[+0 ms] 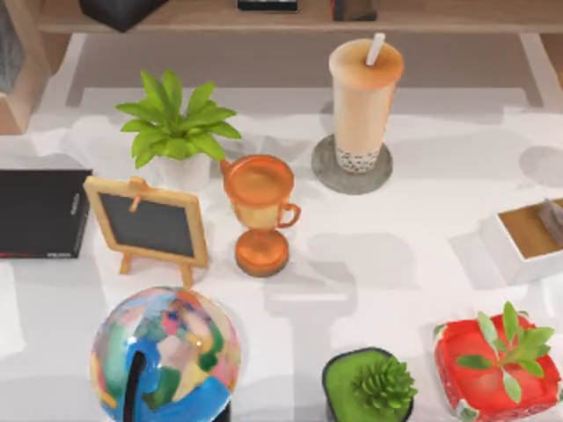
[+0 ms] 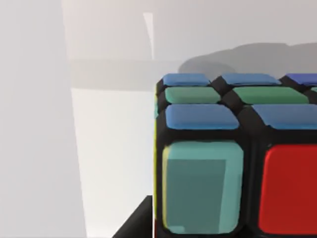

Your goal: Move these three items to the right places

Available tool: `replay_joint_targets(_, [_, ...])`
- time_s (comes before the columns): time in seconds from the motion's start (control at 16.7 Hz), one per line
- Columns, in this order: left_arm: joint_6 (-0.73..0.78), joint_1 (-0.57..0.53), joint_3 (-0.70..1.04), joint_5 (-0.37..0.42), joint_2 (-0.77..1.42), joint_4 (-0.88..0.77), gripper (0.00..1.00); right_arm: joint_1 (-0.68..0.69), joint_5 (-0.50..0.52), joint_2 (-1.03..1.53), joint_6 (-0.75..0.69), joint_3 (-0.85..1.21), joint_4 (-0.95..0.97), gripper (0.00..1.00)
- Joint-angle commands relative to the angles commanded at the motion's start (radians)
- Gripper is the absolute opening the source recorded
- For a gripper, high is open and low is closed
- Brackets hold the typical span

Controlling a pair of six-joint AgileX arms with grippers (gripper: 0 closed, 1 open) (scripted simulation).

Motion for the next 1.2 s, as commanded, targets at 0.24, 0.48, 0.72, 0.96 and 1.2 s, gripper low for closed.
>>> replay_joint_targets(0.24, [-0.001,0.0,-0.141,-0.001,-0.088,0.041,0.0,0.0,0.0,0.0,0.0,0.0,0.0,1.0])
replay_joint_targets(0.48, [0.0,0.001,-0.169,-0.002,-0.108,0.058,0.0,0.0,0.0,0.0,0.0,0.0,0.0,1.0])
replay_joint_targets(0.72, [0.0,0.008,-0.172,-0.008,-0.111,0.063,0.0,0.0,0.0,0.0,0.0,0.0,0.0,1.0])
replay_joint_targets(0.96, [-0.025,0.062,-0.23,-0.084,-0.213,0.174,0.0,0.0,0.0,0.0,0.0,0.0,0.0,1.0])
replay_joint_targets(1.2, [-0.071,0.097,-0.315,-0.193,-0.409,0.419,0.0,0.0,0.0,0.0,0.0,0.0,0.0,1.0])
